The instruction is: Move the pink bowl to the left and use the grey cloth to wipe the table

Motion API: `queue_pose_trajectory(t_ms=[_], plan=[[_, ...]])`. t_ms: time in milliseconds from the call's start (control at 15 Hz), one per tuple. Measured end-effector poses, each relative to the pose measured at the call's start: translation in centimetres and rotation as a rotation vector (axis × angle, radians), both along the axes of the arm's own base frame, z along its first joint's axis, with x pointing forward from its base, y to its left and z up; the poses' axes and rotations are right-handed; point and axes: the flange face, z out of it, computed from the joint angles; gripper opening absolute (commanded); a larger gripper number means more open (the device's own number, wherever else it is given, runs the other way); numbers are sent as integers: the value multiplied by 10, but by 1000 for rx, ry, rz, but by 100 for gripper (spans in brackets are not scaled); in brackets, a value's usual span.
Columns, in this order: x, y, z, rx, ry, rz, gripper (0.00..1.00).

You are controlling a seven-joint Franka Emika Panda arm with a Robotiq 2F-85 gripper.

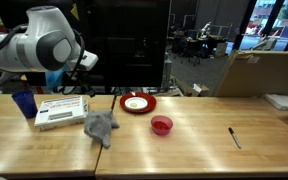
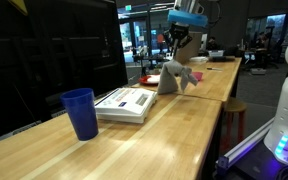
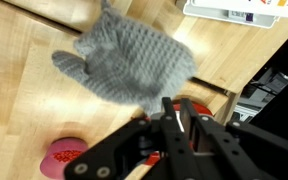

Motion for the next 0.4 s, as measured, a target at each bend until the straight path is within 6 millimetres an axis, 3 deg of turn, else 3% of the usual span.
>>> queue_pose_trajectory(t_ms=[400], plan=[[-1, 2, 7, 37, 23, -5, 87]])
